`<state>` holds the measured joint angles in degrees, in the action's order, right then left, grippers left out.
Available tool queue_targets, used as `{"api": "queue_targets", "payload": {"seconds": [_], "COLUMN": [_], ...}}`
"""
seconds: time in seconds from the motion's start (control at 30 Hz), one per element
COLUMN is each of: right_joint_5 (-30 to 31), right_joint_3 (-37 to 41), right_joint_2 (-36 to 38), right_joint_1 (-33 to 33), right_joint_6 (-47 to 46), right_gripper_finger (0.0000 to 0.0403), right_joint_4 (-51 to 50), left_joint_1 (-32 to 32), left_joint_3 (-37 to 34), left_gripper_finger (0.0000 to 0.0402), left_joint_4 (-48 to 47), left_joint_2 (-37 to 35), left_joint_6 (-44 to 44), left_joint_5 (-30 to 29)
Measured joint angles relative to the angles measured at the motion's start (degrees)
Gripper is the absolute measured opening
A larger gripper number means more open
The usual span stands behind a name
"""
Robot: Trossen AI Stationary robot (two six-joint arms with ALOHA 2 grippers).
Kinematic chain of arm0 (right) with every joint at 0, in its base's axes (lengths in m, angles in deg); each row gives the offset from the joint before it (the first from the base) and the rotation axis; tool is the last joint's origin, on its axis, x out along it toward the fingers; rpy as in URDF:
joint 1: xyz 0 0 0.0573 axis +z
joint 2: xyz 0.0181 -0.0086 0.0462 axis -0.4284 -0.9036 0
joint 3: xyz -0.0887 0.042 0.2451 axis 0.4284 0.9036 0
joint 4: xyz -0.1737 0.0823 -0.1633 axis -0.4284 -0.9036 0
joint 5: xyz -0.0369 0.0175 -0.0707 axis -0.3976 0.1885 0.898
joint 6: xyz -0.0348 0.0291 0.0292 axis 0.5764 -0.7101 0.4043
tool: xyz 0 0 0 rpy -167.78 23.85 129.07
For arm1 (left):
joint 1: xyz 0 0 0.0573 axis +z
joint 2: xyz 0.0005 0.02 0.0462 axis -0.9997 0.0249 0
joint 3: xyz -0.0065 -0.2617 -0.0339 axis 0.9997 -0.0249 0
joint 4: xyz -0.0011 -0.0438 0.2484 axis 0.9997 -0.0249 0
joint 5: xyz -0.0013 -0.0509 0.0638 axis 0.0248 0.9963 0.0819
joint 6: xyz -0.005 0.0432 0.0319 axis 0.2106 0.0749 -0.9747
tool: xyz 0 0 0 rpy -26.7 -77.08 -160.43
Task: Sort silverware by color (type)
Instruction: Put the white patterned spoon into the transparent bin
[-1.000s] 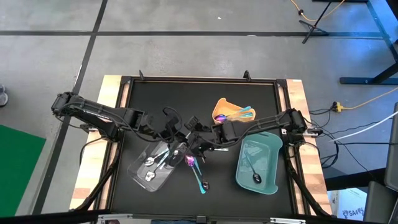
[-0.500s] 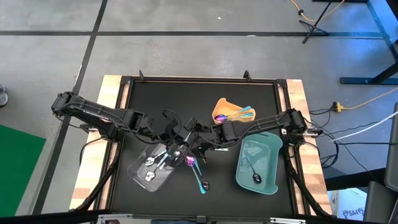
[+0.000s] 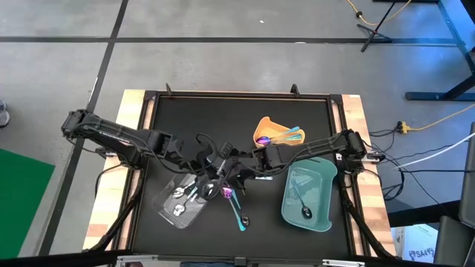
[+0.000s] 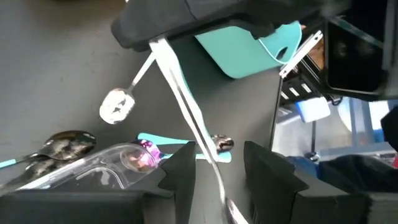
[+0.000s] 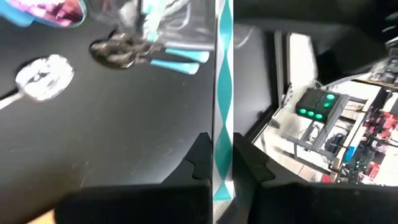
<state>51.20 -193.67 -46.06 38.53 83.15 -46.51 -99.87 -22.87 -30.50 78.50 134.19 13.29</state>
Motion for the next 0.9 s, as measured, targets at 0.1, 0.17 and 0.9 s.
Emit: {"api": "queue_targets", "payload": {"seconds": [0.1, 0.17, 0.9], "right_joint_5": [-0.89, -1.44, -3.51], "right_joint_3": [0.0, 0.0, 0.0], "right_joint_2": [0.0, 0.0, 0.06], "right_joint_1": [0.0, 0.0, 0.0], "right_joint_6": [0.07, 0.28, 0.42], "right_gripper_finger": [0.0017, 0.0017, 0.0017], "right_joint_4": [1.41, 1.83, 6.63], "left_joint_1": [0.64, 1.21, 2.78], "left_joint_3": [0.0, 0.0, -0.04], "left_gripper_finger": [0.0128, 0.0128, 0.0061], "left_joint_4": [-0.02, -0.01, -0.44], "left_joint_2": [0.0, 0.0, 0.0], "left_joint_6": [-0.02, -0.02, 0.44], "left_joint_5": [0.58, 1.73, 4.64]}}
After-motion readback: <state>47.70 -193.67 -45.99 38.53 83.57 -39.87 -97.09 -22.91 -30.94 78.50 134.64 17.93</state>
